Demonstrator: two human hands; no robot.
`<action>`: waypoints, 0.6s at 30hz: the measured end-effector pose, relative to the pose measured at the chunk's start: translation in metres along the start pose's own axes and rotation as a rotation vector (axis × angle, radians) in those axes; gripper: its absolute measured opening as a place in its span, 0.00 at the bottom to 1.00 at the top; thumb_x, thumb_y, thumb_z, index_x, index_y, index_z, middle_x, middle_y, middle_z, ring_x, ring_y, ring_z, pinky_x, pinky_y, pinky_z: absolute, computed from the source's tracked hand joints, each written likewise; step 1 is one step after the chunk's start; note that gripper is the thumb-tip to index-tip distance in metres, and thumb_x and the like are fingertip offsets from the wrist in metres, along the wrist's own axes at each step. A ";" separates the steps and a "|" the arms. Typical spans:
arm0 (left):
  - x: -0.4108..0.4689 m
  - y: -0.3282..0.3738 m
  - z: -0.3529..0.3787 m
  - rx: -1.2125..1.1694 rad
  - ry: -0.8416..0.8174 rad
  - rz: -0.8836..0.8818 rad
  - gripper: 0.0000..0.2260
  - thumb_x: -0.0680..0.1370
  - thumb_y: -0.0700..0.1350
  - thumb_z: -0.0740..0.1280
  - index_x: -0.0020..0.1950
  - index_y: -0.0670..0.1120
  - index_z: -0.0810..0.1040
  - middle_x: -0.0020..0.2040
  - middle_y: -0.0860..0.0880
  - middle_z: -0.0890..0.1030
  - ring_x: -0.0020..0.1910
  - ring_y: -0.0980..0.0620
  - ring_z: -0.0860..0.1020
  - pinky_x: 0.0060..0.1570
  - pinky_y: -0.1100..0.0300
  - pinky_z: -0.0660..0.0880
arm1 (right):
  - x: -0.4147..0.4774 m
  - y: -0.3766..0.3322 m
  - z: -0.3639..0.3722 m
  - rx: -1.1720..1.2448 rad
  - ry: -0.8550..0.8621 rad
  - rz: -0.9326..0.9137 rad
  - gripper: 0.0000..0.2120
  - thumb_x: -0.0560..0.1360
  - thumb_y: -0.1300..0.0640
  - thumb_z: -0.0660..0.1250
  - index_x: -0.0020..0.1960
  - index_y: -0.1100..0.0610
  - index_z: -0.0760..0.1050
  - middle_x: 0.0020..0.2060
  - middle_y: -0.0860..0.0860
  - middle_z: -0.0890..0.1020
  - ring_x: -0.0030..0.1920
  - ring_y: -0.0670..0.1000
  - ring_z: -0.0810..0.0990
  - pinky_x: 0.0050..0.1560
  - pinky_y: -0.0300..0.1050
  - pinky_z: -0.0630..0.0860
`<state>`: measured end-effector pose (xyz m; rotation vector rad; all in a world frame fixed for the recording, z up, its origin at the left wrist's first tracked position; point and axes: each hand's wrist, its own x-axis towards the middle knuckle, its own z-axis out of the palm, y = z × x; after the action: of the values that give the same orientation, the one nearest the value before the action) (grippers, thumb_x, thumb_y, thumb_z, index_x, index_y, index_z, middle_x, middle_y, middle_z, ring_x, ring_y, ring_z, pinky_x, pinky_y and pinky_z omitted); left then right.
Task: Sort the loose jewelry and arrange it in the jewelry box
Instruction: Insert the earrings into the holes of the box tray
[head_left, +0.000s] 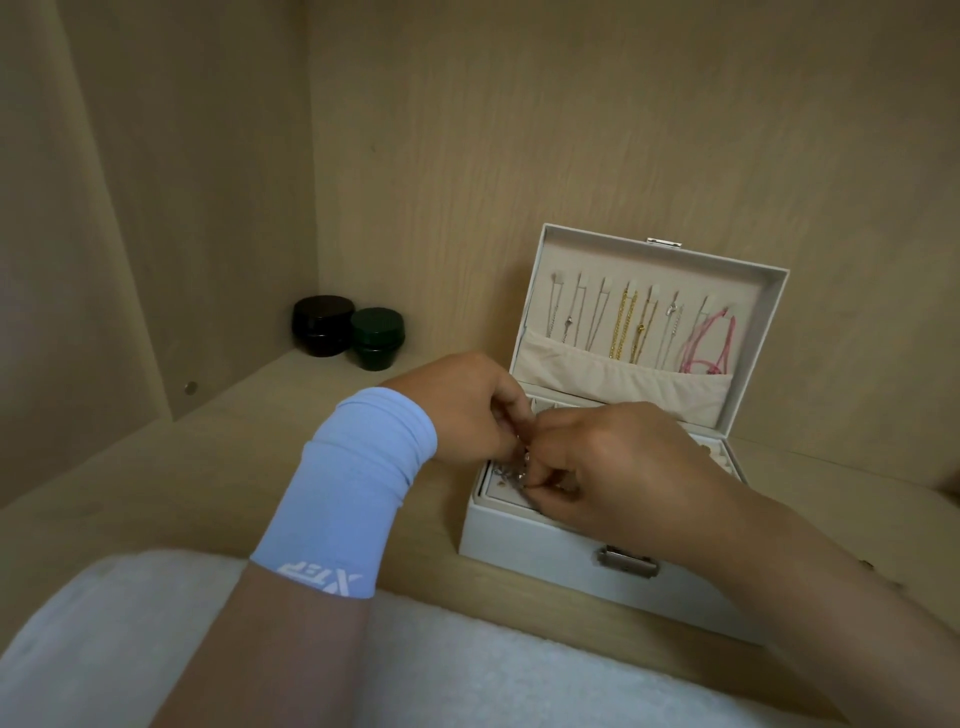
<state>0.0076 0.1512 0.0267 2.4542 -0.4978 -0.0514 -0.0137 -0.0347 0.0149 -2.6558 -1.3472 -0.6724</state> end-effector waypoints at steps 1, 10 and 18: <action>0.000 0.001 0.000 0.001 0.001 -0.002 0.07 0.74 0.42 0.72 0.46 0.54 0.85 0.39 0.58 0.82 0.34 0.62 0.76 0.39 0.70 0.70 | 0.000 -0.001 0.000 0.008 -0.021 0.005 0.06 0.69 0.54 0.74 0.35 0.47 0.80 0.35 0.41 0.80 0.32 0.42 0.77 0.27 0.39 0.72; -0.002 0.011 -0.008 0.043 0.018 -0.002 0.06 0.76 0.43 0.71 0.46 0.54 0.85 0.40 0.59 0.81 0.37 0.62 0.76 0.38 0.71 0.69 | 0.000 0.017 -0.017 0.165 -0.161 0.217 0.04 0.77 0.47 0.68 0.49 0.42 0.82 0.45 0.38 0.79 0.40 0.35 0.74 0.44 0.39 0.72; -0.037 0.006 0.016 0.105 0.100 -0.067 0.03 0.73 0.47 0.72 0.40 0.55 0.84 0.37 0.58 0.82 0.31 0.65 0.75 0.35 0.69 0.69 | 0.001 0.017 -0.007 0.231 -0.202 0.249 0.05 0.77 0.46 0.69 0.51 0.41 0.83 0.47 0.39 0.80 0.45 0.39 0.75 0.48 0.41 0.74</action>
<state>-0.0307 0.1512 0.0147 2.5608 -0.3835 0.0709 -0.0018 -0.0459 0.0235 -2.6894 -1.0326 -0.2110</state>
